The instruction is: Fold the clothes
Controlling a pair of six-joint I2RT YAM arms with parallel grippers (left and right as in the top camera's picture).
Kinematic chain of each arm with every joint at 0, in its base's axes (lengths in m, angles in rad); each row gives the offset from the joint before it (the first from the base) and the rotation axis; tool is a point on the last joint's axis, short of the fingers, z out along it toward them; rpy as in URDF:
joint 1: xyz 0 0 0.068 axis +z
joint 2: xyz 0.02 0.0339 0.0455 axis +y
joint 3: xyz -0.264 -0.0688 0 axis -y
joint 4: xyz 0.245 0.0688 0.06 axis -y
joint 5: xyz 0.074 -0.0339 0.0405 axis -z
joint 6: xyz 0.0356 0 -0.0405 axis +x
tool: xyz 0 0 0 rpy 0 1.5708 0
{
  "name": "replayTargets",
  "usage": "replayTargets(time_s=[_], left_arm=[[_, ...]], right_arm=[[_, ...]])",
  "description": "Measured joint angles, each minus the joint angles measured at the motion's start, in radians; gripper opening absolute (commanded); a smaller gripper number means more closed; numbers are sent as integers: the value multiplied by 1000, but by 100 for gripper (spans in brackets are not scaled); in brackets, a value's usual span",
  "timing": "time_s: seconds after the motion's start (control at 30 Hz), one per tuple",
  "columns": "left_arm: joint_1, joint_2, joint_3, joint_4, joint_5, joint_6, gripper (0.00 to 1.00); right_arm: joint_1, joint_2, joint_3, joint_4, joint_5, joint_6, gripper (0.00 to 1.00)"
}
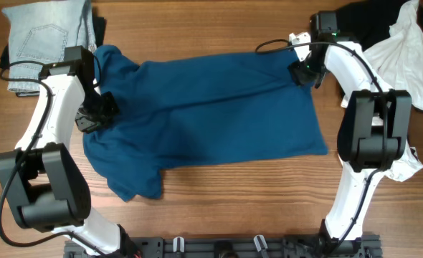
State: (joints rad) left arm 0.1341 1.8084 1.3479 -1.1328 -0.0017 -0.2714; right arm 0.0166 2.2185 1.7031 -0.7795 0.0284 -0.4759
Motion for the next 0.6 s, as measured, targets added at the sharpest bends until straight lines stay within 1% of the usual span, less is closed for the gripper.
replayTargets(time_s=[0.03, 0.07, 0.1, 0.17, 0.2, 0.33, 0.37, 0.4, 0.43, 0.5, 0.6], left_arm=[[0, 0, 0, 0, 0, 0, 4], [0, 0, 0, 0, 0, 0, 4], [0, 0, 0, 0, 0, 0, 5], [0, 0, 0, 0, 0, 0, 4], [0, 0, 0, 0, 0, 0, 4], [0, 0, 0, 0, 0, 0, 4], [0, 0, 0, 0, 0, 0, 4], [0, 0, 0, 0, 0, 0, 4], [0, 0, 0, 0, 0, 0, 4], [0, 0, 0, 0, 0, 0, 4], [0, 0, 0, 0, 0, 0, 4]], right_arm=[[-2, 0, 0, 3, -12, -10, 63], [-2, 0, 0, 10, -27, -24, 54], [-2, 0, 0, 10, -31, -24, 43], [-2, 0, 0, 9, -40, -26, 12], [-2, 0, 0, 8, -47, -23, 4], [-2, 0, 0, -32, -51, -15, 4], [-3, 0, 0, -46, -51, -14, 16], [-3, 0, 0, -50, -51, -14, 58], [-6, 0, 0, -50, -51, -8, 68], [-19, 0, 0, -63, -51, -3, 71], [-31, 0, 0, -85, -51, -3, 69]])
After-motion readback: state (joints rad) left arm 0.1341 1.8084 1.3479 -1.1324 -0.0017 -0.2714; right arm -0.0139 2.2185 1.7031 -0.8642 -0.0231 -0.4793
